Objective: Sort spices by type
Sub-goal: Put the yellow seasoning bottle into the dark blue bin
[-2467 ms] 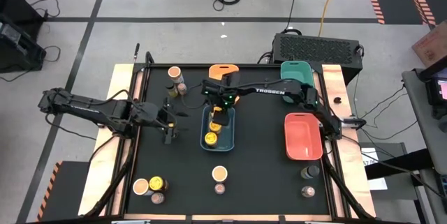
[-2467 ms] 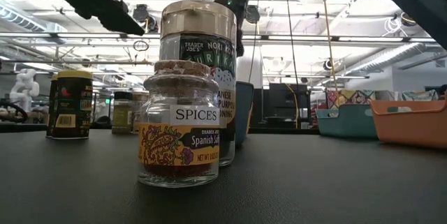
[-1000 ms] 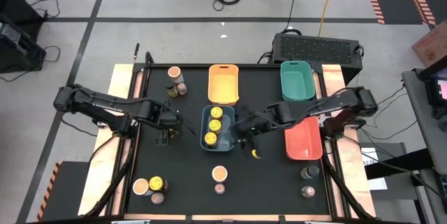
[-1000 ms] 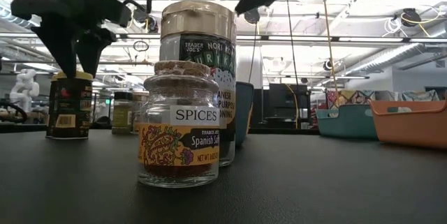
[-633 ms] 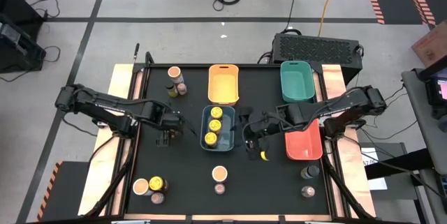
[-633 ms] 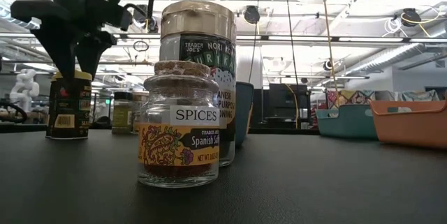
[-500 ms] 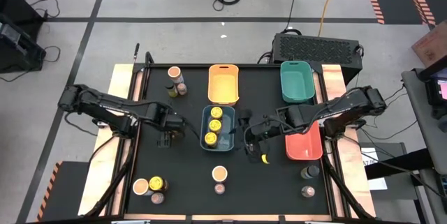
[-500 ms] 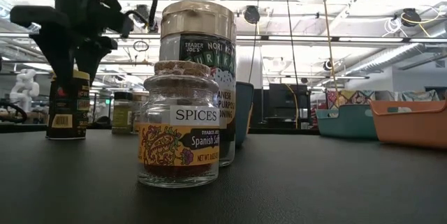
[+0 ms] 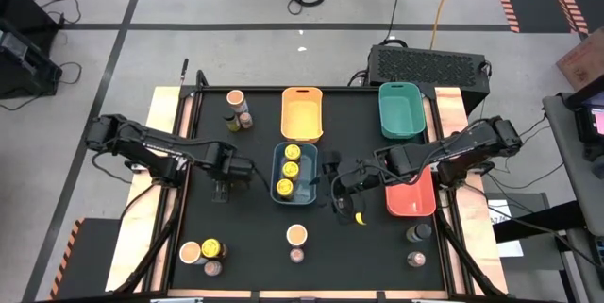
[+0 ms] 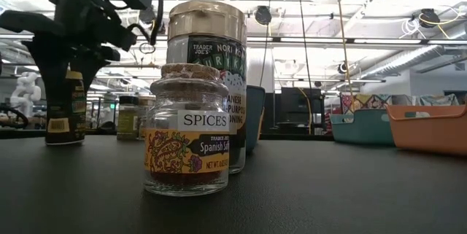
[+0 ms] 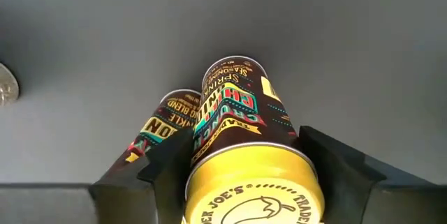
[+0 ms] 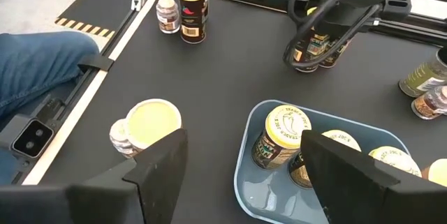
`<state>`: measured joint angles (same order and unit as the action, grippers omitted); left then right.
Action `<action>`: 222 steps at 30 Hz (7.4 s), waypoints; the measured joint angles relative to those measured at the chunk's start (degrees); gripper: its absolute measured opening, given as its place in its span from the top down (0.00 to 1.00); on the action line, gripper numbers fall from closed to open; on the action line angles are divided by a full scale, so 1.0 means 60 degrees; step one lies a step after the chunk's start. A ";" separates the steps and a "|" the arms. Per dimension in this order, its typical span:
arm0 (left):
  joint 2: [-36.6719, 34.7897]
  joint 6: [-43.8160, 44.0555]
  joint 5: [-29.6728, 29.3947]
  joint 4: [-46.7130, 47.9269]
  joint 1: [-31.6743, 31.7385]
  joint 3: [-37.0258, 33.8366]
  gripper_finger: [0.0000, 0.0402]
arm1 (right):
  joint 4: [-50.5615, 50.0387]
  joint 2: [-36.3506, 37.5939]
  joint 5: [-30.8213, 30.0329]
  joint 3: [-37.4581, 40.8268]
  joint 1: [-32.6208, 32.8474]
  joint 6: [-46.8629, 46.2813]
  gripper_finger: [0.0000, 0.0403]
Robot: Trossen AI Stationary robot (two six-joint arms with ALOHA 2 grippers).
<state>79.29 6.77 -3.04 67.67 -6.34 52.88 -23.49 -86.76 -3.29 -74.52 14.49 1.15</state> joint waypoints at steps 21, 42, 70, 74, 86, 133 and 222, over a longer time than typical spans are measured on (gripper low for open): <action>-0.0007 0.0066 0.0419 0.0137 0.0001 0.2744 0.41 | -0.1379 0.0218 0.0003 -0.0006 -0.0006 -0.0211 0.32; 0.5275 -0.2730 0.0464 0.0635 0.1000 0.9939 0.41 | -0.1705 0.4277 -0.2432 0.2307 0.0012 -0.1368 0.32; 0.7650 -0.4016 0.0487 0.1838 0.1682 1.0981 0.41 | 0.1084 0.5413 -0.2448 0.4816 0.0023 -0.1479 0.32; 0.7650 -0.4013 0.0468 0.1806 0.1679 1.0834 0.41 | 0.1191 0.5413 -0.2448 0.4816 0.0023 -0.1479 0.32; 0.7972 -0.4024 0.0453 0.1633 0.1714 1.0819 0.41 | 0.1236 0.5412 -0.2444 0.4816 0.0023 -0.1479 0.32; 0.3824 -0.1110 0.0077 0.3715 0.1649 1.0245 0.27 | 0.1543 0.4912 -0.2404 0.4809 0.0041 -0.1616 0.32; -0.1921 0.1720 0.0534 0.1186 0.3805 -0.0257 0.27 | 0.4144 0.3107 -0.1428 0.4809 -0.0294 -0.1043 0.32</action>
<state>67.76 17.09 0.16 74.79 16.49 51.34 1.38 -68.12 -11.86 -45.67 12.73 -5.11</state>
